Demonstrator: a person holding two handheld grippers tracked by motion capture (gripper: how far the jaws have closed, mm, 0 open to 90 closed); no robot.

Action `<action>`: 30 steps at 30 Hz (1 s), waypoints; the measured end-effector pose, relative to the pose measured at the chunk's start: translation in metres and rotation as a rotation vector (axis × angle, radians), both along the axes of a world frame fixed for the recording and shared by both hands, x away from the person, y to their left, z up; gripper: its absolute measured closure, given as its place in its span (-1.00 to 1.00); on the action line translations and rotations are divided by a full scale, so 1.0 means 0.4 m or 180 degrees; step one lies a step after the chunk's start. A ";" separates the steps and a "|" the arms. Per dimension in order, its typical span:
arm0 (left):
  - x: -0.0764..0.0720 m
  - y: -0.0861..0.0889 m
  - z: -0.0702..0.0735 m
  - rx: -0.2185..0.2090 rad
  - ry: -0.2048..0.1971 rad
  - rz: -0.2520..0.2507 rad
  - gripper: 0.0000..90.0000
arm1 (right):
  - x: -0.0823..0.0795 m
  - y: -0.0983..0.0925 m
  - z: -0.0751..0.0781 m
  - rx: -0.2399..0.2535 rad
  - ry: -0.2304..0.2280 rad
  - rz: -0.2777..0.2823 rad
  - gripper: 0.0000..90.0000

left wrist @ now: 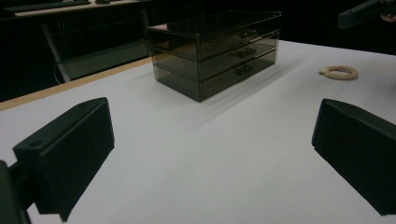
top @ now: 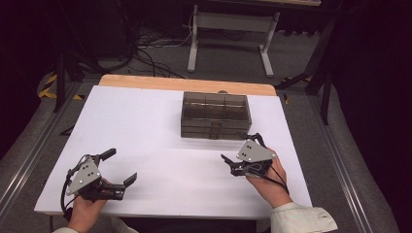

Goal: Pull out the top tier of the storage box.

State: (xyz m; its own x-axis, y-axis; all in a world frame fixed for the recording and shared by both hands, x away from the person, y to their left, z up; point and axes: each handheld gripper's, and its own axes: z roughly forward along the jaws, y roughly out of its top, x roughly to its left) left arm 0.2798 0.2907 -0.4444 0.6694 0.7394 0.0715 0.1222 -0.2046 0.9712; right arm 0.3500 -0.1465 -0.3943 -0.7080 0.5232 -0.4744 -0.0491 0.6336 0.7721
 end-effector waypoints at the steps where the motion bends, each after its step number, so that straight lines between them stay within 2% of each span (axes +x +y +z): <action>1: 0.000 0.000 0.000 -0.0001 0.0001 0.0003 -1.00 | -0.001 0.004 -0.001 -0.0062 -0.0048 -0.0047 -0.54; 3: 0.000 0.001 0.000 0.0009 -0.0007 0.0000 -1.00 | -0.003 0.007 -0.002 -0.0115 -0.0089 -0.0067 -0.52; 4: 0.000 0.000 0.000 -0.0001 -0.0001 0.0004 -1.00 | -0.005 0.011 -0.003 -0.0198 -0.0161 -0.0102 -0.47; 6: 0.000 -0.001 0.000 -0.0010 -0.0005 0.0014 -1.00 | -0.006 0.013 -0.004 -0.0223 -0.0194 -0.0117 -0.45; 10: -0.001 0.001 0.001 0.0020 -0.0019 0.0021 -1.00 | -0.011 0.029 -0.015 -0.0531 -0.0423 -0.0281 -0.39; 20: -0.001 0.001 0.001 0.0005 -0.0033 0.0017 -1.00 | -0.022 0.060 -0.036 -0.1039 -0.0947 -0.0412 -0.30; 23: 0.000 0.001 0.001 0.0009 -0.0018 0.0022 -1.00 | -0.022 0.071 -0.042 -0.1228 -0.1068 -0.0518 -0.27; 25: 0.000 0.000 0.001 0.0009 -0.0008 0.0015 -1.00 | -0.022 0.076 -0.047 -0.1256 -0.1124 -0.0551 -0.24; 28: 0.000 -0.001 0.000 0.0014 -0.0003 0.0029 -1.00 | -0.022 0.084 -0.052 -0.1450 -0.1233 -0.0567 -0.20; 30: 0.000 -0.002 0.000 0.0010 0.0005 0.0036 -1.00 | -0.023 0.089 -0.056 -0.1517 -0.1296 -0.0582 -0.18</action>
